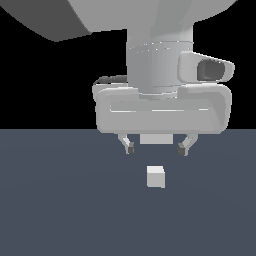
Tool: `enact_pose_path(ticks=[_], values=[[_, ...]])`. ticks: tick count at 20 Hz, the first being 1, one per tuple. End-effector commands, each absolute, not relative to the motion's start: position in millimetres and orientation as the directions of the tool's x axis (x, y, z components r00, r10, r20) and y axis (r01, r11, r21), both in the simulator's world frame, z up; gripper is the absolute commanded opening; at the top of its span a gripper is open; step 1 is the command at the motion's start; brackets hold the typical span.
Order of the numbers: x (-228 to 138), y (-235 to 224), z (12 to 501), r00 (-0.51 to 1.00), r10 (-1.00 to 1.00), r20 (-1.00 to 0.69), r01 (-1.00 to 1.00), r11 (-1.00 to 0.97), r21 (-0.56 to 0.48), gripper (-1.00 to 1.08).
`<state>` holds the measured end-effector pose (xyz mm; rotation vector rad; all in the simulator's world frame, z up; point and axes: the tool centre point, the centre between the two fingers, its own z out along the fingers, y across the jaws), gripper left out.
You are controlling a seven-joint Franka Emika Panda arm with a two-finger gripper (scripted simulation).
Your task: Plug the charger into the wall socket.
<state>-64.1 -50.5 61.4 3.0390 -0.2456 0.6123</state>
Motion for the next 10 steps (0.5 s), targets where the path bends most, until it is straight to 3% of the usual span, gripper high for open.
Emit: enact_pose_path(ticks=[1,10], values=[[-63.7,-50.5,62.2,0.910,-0.148,0.387,-0.160,-0.987,0.000,1.00],[-64.5,-50.3,45.4,0.910,-0.148,0.387,-0.160,-0.987,-0.001,1.00]])
